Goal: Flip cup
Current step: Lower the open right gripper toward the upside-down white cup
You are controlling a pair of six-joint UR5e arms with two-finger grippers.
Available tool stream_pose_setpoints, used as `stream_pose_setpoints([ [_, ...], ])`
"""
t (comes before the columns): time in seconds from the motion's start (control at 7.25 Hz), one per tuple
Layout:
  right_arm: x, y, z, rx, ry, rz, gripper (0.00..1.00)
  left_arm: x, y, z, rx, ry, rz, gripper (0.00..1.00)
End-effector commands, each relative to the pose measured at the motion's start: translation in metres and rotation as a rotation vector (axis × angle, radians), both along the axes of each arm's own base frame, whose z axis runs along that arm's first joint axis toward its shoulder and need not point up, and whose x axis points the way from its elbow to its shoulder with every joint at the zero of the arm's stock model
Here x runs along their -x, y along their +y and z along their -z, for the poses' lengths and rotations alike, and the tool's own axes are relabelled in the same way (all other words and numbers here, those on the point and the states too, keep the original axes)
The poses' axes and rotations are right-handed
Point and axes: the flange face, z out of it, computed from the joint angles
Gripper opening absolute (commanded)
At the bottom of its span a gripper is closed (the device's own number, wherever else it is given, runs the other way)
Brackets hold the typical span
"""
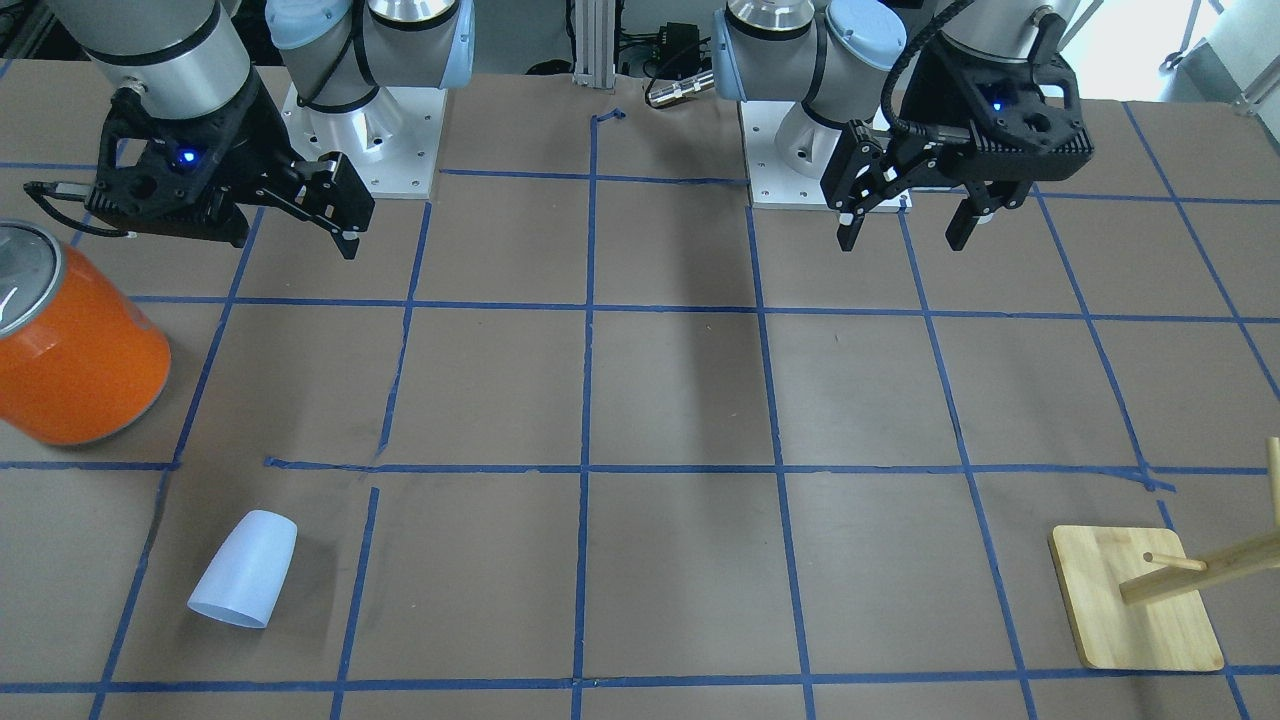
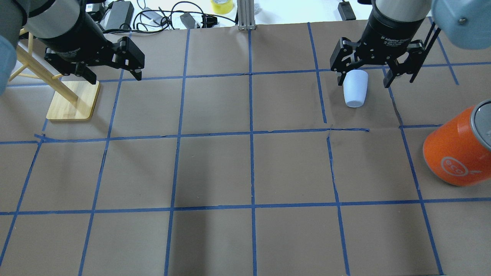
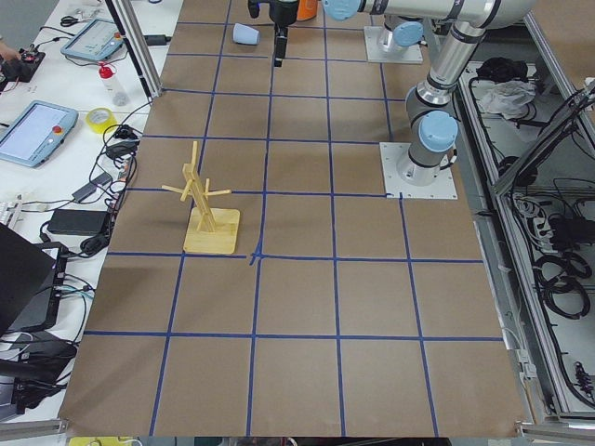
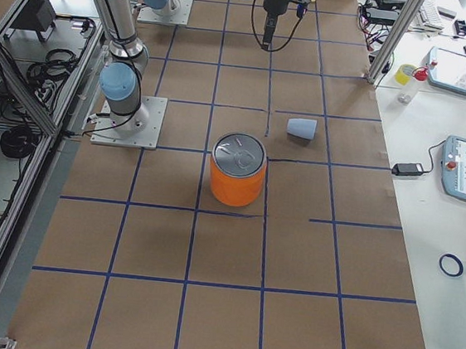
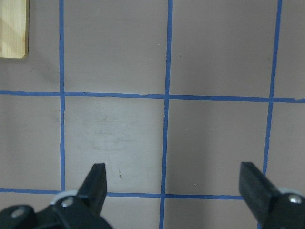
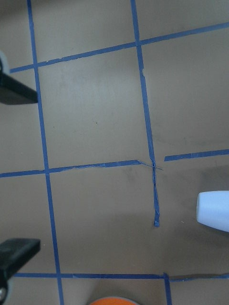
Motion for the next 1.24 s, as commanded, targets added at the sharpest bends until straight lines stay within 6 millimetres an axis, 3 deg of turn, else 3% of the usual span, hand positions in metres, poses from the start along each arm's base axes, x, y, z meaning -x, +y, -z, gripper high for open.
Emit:
stream_pose_setpoints([
  [0.0,0.001,0.014,-0.013,0.007,0.000,-0.003,1.00,-0.001,0.000,0.000,0.000,-0.001,-0.001,1.00],
  [1.1,0.010,0.009,-0.008,-0.004,0.000,0.018,1.00,-0.001,0.004,0.002,-0.004,-0.002,-0.002,1.00],
])
